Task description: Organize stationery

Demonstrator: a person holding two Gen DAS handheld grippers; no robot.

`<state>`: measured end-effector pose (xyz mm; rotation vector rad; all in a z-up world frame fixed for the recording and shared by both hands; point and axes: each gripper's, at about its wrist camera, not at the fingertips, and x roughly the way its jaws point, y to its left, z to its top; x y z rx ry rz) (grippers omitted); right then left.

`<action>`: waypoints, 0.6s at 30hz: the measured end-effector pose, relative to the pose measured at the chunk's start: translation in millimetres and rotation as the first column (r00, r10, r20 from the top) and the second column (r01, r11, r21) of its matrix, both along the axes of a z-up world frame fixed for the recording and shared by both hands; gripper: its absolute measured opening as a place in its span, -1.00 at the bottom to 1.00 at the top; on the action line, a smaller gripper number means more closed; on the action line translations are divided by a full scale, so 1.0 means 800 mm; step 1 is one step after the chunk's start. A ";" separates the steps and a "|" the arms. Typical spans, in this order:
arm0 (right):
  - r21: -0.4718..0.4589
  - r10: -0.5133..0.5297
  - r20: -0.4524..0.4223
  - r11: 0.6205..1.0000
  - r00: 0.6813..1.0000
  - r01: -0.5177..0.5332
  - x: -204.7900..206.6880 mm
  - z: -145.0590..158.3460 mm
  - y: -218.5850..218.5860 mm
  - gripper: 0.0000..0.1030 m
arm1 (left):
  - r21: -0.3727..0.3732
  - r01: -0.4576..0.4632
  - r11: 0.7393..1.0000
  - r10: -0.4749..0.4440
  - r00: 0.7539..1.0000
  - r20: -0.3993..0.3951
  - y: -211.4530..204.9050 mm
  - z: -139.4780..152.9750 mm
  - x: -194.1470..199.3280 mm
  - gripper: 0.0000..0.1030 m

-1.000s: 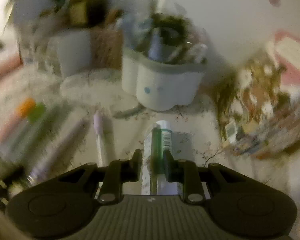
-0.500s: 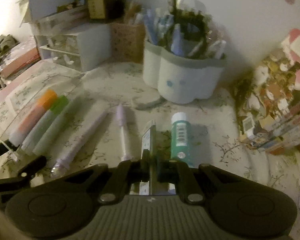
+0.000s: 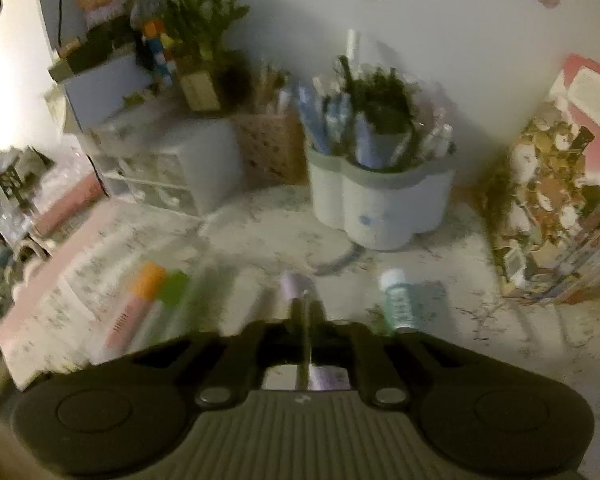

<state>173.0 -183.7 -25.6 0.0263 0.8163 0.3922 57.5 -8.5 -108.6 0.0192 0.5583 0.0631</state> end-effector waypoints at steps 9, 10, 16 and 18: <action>-0.112 0.030 -0.044 0.993 0.999 -0.035 0.014 -0.033 0.021 -0.71 | 0.000 -0.001 1.000 0.001 1.000 0.000 0.000 0.000 0.000 0.41; -0.116 0.044 -0.047 0.992 0.998 -0.049 0.010 -0.037 0.023 -0.62 | 0.000 -0.001 1.000 0.001 1.000 0.000 0.000 0.000 0.000 0.41; -0.137 0.217 -0.085 0.964 0.973 -0.227 -0.025 -0.054 0.045 0.04 | -0.001 -0.001 1.000 0.001 1.000 0.000 -0.001 0.000 0.000 0.41; -0.201 0.244 -0.103 0.944 0.964 -0.260 -0.035 -0.068 0.056 0.11 | -0.001 -0.001 1.000 0.001 1.000 0.000 -0.001 0.000 0.001 0.41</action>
